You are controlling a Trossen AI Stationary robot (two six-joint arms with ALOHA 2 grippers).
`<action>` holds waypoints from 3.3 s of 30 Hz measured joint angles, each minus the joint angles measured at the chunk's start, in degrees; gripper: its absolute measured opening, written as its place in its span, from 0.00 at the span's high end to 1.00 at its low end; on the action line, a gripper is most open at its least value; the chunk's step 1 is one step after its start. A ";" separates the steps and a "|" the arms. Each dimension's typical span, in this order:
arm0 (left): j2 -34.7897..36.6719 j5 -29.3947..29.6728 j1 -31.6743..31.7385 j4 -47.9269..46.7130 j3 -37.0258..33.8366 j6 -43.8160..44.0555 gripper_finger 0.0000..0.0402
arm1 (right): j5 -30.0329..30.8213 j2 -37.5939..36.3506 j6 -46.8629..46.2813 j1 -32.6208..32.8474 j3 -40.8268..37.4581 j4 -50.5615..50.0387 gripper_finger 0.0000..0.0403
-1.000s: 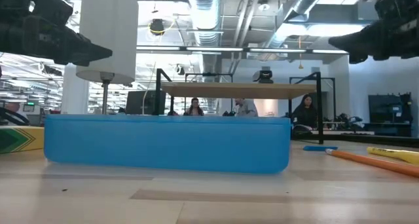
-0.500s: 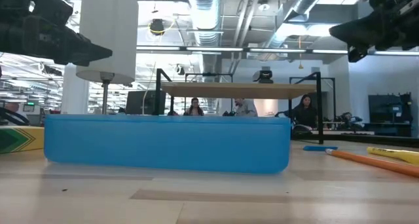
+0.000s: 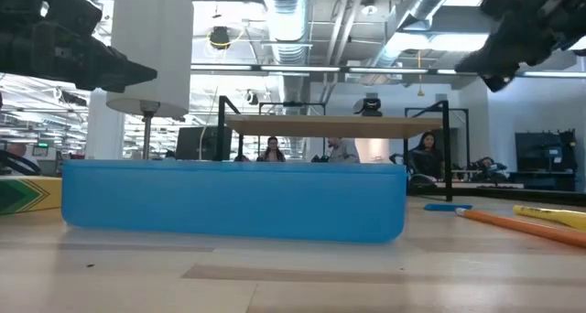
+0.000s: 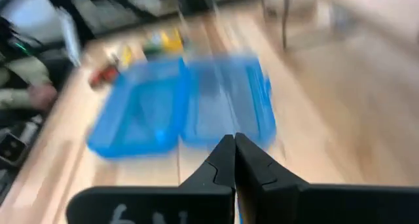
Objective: Pack school essentials
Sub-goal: Put the yellow pen into the blue supply box
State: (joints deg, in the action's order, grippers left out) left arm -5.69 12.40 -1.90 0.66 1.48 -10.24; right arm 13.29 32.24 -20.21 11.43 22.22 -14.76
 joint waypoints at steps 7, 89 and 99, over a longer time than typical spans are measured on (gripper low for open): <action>0.00 0.02 0.01 0.00 0.00 0.00 1.00 | -1.20 10.67 -19.96 4.01 5.01 -17.17 0.96; 0.00 0.01 0.01 0.01 0.01 -0.01 1.00 | -3.88 46.87 -28.72 12.17 29.26 -10.76 0.94; 0.00 0.00 0.01 0.01 0.00 0.00 1.00 | -11.03 68.19 -11.29 8.92 48.52 -9.44 0.92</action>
State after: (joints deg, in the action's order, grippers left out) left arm -5.69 12.40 -1.89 0.67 1.48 -10.24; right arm 2.26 100.43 -31.51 20.36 70.74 -24.21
